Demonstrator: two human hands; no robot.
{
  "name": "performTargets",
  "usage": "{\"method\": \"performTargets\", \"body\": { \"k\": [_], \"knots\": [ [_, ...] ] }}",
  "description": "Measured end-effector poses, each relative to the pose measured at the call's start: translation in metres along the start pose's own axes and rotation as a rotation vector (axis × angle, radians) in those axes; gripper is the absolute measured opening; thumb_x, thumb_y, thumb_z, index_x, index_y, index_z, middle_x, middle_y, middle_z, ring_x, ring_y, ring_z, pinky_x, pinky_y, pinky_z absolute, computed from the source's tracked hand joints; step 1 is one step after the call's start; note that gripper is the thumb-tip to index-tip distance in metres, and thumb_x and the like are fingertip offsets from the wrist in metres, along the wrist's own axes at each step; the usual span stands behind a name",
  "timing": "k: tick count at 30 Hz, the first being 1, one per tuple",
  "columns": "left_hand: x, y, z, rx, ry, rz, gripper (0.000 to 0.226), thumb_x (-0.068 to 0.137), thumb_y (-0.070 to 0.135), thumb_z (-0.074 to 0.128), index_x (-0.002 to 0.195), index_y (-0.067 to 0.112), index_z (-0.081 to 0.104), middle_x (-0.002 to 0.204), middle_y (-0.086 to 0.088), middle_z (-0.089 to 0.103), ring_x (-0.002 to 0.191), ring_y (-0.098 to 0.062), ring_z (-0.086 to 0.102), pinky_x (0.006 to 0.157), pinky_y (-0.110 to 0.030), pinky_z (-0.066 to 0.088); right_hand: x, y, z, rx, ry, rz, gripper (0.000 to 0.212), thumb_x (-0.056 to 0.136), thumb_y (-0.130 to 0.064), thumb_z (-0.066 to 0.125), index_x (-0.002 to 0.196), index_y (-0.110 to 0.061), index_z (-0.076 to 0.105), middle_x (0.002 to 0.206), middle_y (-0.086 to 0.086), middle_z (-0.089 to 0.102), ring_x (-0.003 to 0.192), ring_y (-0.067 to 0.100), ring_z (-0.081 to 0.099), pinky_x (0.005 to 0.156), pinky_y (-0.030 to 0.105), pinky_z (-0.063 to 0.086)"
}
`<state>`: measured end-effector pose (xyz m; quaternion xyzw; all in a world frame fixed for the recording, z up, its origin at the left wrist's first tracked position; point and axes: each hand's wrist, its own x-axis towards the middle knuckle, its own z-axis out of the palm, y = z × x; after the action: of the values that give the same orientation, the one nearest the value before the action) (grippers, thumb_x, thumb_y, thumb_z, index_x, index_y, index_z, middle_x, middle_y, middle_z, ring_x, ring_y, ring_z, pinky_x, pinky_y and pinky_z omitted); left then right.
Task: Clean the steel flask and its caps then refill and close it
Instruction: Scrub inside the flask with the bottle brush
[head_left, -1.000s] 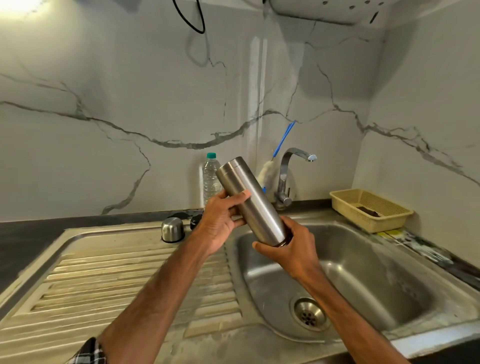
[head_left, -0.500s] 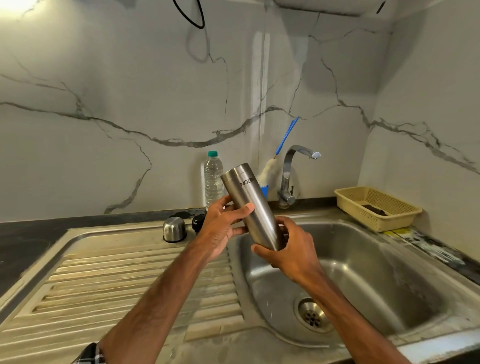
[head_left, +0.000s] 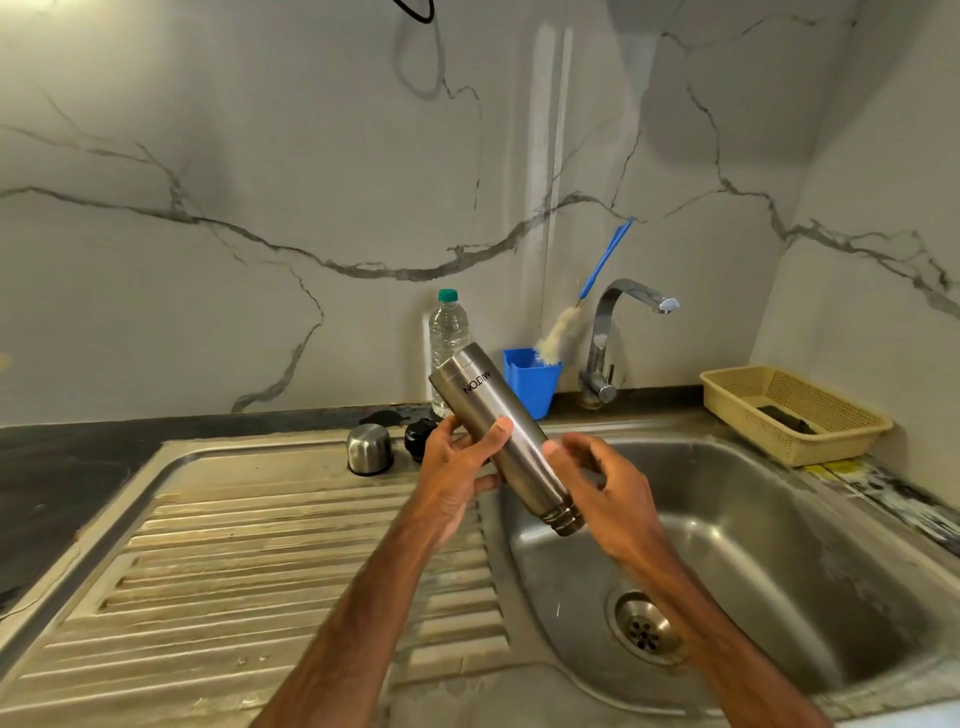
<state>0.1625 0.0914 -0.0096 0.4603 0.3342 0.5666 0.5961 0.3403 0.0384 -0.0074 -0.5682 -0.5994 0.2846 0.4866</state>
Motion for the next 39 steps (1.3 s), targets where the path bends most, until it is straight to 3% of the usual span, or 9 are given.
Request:
{"method": "performTargets", "body": {
  "k": [3,6,8,13,16,18,22,34,39],
  "knots": [
    [0.001,0.001,-0.009,-0.134,0.015,-0.017,0.068,0.075,0.018,0.078,0.137,0.012,0.051,0.124,-0.013,0.071,0.113,-0.026,0.071,0.085,-0.049,0.061,0.020,-0.009,-0.009,-0.104,0.145,-0.111,0.027,0.097,-0.041,0.058,0.118,-0.024,0.065,0.110,-0.010,0.066,0.094,-0.005,0.060,0.068,0.006,0.045],
    [-0.001,-0.001,-0.011,-0.279,0.047,-0.036,0.072,0.076,0.016,0.076,0.142,0.013,0.048,0.129,-0.013,0.068,0.115,-0.027,0.069,0.085,-0.050,0.061,0.058,-0.033,-0.022,-0.315,0.195,-0.316,0.010,0.099,-0.028,0.059,0.104,-0.023,0.067,0.093,-0.010,0.066,0.084,-0.002,0.061,0.070,0.008,0.047],
    [-0.003,-0.001,-0.010,-0.329,0.053,-0.045,0.069,0.077,0.017,0.075,0.141,0.012,0.049,0.131,-0.014,0.067,0.116,-0.028,0.069,0.089,-0.054,0.059,0.091,-0.055,-0.031,-0.530,0.175,-0.447,0.016,0.101,-0.027,0.057,0.106,-0.016,0.068,0.098,-0.001,0.067,0.085,0.005,0.060,0.075,0.011,0.043],
    [-0.003,-0.006,-0.011,-0.331,0.034,-0.040,0.060,0.081,0.018,0.072,0.138,0.014,0.052,0.130,-0.013,0.068,0.119,-0.029,0.067,0.090,-0.052,0.059,0.162,-0.096,-0.048,-1.170,0.040,-0.664,0.041,0.088,-0.001,0.059,0.128,-0.008,0.059,0.132,0.010,0.060,0.125,0.025,0.049,0.107,0.036,0.036],
    [-0.001,-0.010,-0.014,-0.309,0.025,-0.042,0.059,0.085,0.020,0.077,0.138,0.014,0.052,0.130,-0.013,0.068,0.122,-0.030,0.065,0.092,-0.054,0.058,0.190,-0.099,-0.049,-1.708,0.020,-0.707,0.049,0.086,-0.015,0.066,0.133,-0.011,0.054,0.139,0.014,0.055,0.140,0.030,0.036,0.117,0.048,0.022],
    [0.000,-0.012,-0.015,-0.303,0.018,-0.042,0.069,0.077,0.026,0.083,0.138,0.015,0.052,0.131,-0.013,0.068,0.122,-0.029,0.065,0.092,-0.053,0.058,0.200,-0.097,-0.047,-1.900,0.010,-0.641,0.050,0.088,-0.024,0.069,0.134,-0.015,0.052,0.137,0.013,0.058,0.143,0.031,0.032,0.119,0.056,0.014],
    [-0.001,-0.017,-0.012,-0.281,0.004,-0.053,0.066,0.078,0.021,0.077,0.139,0.013,0.052,0.133,-0.013,0.067,0.123,-0.029,0.064,0.094,-0.055,0.057,0.207,-0.096,-0.042,-1.987,0.012,-0.533,0.031,0.090,-0.023,0.069,0.120,-0.020,0.062,0.113,0.003,0.070,0.127,0.025,0.050,0.119,0.061,0.010],
    [0.002,-0.023,-0.010,-0.307,0.042,-0.076,0.064,0.083,0.016,0.074,0.142,0.015,0.050,0.130,-0.012,0.068,0.120,-0.029,0.066,0.101,-0.061,0.051,0.236,-0.098,-0.032,-1.888,-0.015,-0.467,0.020,0.094,-0.019,0.066,0.114,-0.020,0.063,0.118,0.005,0.068,0.121,0.024,0.055,0.117,0.053,0.019],
    [0.004,-0.022,-0.011,-0.303,0.069,-0.070,0.063,0.081,0.017,0.074,0.140,0.014,0.051,0.130,-0.013,0.068,0.120,-0.029,0.066,0.101,-0.061,0.050,0.246,-0.116,-0.049,-1.787,0.082,-0.526,0.018,0.092,-0.010,0.065,0.108,-0.019,0.068,0.106,0.006,0.070,0.114,0.025,0.057,0.117,0.050,0.021]
  ]
}}
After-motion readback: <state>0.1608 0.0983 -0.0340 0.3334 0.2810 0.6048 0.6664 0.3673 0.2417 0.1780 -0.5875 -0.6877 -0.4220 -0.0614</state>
